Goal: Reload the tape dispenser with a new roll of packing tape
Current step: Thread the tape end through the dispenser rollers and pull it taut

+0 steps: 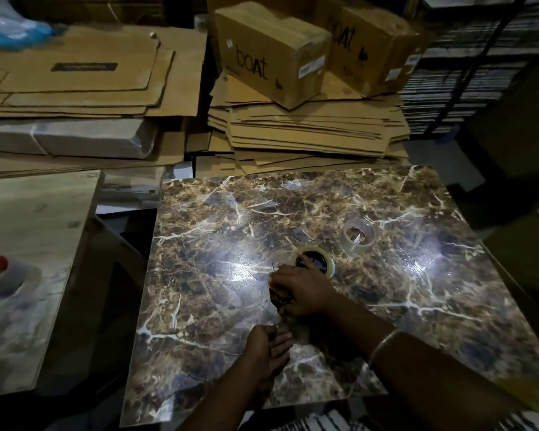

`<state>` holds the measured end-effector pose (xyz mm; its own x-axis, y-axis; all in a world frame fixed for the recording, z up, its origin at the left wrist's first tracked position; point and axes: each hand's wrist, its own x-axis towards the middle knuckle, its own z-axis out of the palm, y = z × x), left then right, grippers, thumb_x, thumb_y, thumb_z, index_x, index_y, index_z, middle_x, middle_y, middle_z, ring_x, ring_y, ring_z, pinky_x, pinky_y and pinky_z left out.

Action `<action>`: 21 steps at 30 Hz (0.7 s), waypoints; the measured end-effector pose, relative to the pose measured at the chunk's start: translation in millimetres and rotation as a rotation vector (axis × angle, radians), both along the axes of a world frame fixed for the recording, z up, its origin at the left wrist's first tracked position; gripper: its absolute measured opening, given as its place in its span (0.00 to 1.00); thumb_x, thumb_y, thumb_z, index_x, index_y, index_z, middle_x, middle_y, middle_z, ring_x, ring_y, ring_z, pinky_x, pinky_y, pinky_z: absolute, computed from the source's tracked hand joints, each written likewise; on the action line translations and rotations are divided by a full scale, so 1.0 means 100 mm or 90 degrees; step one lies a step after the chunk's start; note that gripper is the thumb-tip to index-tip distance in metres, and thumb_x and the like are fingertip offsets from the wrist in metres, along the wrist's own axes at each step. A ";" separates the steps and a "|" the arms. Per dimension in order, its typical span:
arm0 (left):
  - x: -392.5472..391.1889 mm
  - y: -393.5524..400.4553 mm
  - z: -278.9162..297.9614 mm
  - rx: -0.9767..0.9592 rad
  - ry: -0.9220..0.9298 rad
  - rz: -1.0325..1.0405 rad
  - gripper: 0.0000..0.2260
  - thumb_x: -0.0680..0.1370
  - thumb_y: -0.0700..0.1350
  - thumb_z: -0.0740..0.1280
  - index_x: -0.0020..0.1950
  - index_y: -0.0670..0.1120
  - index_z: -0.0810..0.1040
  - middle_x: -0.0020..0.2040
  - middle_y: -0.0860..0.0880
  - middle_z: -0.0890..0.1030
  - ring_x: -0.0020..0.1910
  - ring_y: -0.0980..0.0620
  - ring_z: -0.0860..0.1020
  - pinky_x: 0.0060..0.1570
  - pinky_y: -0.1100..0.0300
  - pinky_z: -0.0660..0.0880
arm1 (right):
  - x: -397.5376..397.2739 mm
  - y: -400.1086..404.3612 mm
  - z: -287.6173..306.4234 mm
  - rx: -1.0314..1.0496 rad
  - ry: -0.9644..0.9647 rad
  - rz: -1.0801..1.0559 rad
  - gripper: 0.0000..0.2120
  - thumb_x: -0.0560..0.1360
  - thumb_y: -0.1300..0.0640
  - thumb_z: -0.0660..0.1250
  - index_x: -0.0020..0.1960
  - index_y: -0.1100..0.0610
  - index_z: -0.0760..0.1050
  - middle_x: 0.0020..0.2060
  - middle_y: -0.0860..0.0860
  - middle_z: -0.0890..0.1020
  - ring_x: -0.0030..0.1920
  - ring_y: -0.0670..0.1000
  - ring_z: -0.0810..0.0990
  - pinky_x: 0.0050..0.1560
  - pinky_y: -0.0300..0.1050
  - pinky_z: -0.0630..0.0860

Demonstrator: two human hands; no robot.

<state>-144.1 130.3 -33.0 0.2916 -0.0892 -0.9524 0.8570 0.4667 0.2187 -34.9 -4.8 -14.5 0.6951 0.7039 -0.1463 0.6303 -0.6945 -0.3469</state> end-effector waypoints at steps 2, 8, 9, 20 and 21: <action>-0.03 0.02 0.01 -0.019 0.007 -0.011 0.17 0.81 0.47 0.56 0.54 0.36 0.79 0.57 0.39 0.79 0.63 0.43 0.76 0.54 0.52 0.71 | 0.00 0.01 0.00 -0.003 0.004 -0.005 0.16 0.67 0.48 0.65 0.51 0.53 0.77 0.51 0.47 0.80 0.59 0.50 0.78 0.73 0.66 0.52; -0.13 0.01 -0.05 -0.078 -0.037 0.068 0.11 0.76 0.47 0.66 0.44 0.39 0.79 0.45 0.41 0.80 0.43 0.45 0.79 0.47 0.53 0.75 | 0.02 0.01 -0.02 -0.027 0.002 0.003 0.19 0.67 0.41 0.67 0.53 0.51 0.77 0.51 0.47 0.81 0.60 0.51 0.77 0.73 0.70 0.54; -0.14 0.02 -0.08 -0.086 -0.037 0.094 0.11 0.75 0.47 0.67 0.42 0.39 0.78 0.43 0.41 0.79 0.41 0.45 0.79 0.45 0.53 0.75 | 0.02 0.01 -0.01 -0.023 -0.001 -0.001 0.18 0.67 0.43 0.68 0.52 0.51 0.77 0.50 0.47 0.80 0.60 0.51 0.78 0.73 0.71 0.54; -0.02 0.24 -0.13 -0.128 -0.020 0.164 0.10 0.76 0.43 0.66 0.46 0.35 0.77 0.35 0.38 0.83 0.30 0.41 0.83 0.31 0.52 0.82 | -0.05 -0.02 0.04 -0.037 0.024 -0.031 0.28 0.72 0.46 0.70 0.71 0.51 0.73 0.72 0.48 0.76 0.76 0.53 0.68 0.76 0.72 0.44; 0.00 0.26 -0.10 -0.142 -0.012 0.161 0.09 0.76 0.41 0.65 0.44 0.34 0.77 0.31 0.38 0.82 0.26 0.42 0.82 0.28 0.53 0.81 | -0.05 -0.02 0.07 -0.040 0.028 -0.033 0.29 0.73 0.46 0.71 0.72 0.50 0.73 0.73 0.48 0.75 0.77 0.53 0.67 0.75 0.72 0.43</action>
<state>-143.7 156.2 -42.8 0.3481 -0.2173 -0.9119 0.7049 0.7020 0.1018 -40.2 -6.4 -7.8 0.7221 0.6558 -0.2201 0.5787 -0.7470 -0.3273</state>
